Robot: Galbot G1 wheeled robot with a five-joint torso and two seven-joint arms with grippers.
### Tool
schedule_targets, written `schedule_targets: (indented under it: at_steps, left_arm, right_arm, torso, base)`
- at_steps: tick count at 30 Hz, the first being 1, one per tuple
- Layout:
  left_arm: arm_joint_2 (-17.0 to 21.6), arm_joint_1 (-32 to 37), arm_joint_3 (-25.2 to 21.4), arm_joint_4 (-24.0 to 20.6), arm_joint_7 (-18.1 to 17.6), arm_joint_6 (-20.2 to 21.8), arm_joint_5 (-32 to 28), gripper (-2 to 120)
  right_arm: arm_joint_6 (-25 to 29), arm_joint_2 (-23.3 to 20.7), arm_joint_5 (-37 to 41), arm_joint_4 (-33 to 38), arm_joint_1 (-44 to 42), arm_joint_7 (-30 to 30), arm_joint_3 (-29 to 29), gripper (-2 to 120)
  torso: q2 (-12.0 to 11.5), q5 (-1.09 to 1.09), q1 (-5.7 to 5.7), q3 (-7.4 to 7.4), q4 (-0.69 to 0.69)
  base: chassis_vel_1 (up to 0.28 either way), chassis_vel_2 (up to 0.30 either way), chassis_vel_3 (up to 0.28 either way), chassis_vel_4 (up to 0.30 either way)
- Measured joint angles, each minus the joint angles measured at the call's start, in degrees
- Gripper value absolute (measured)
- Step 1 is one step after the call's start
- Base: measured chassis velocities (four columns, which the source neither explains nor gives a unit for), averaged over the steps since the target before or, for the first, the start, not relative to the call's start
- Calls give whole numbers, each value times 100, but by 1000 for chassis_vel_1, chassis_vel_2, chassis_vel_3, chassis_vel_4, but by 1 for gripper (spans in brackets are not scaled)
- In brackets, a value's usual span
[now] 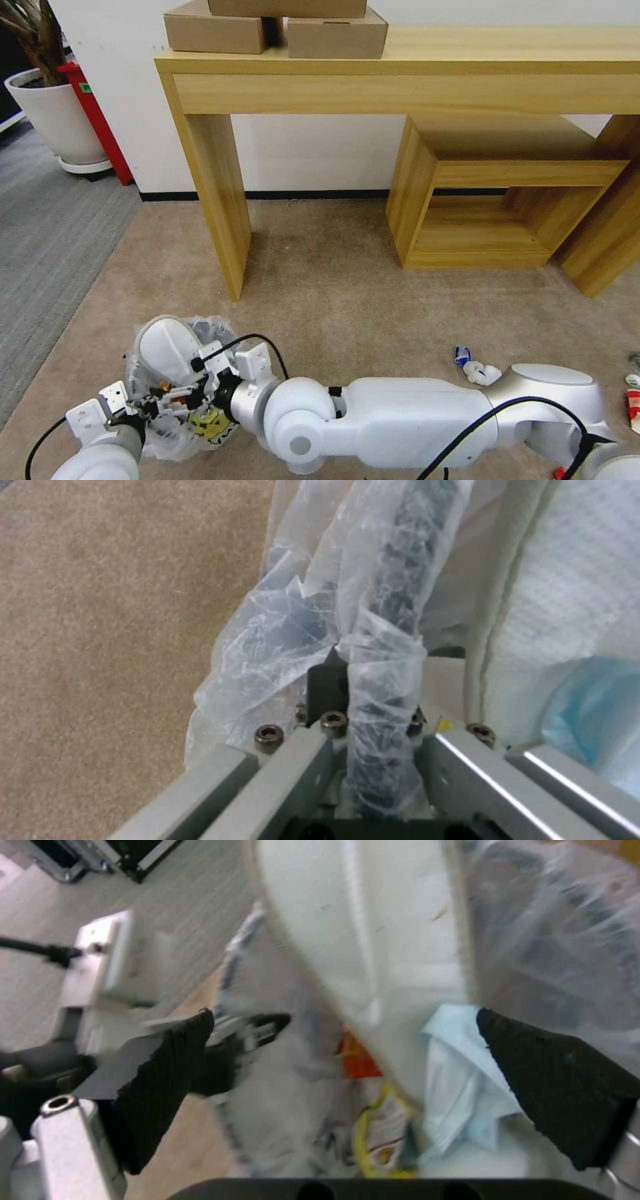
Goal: Pick up the trash bin and place the garbage on the floor into it.
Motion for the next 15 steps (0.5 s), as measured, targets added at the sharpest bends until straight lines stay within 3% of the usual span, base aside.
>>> schedule_targets:
  at_steps: [15]
  left_arm:
    - [-125,106,-12,-64,21,7,95,0]
  right_arm:
    - [0,-113,161,243,-141,10,25,100]
  torso:
    - [0,0,0,0,0]
  base:
    - [0,0,0,0]
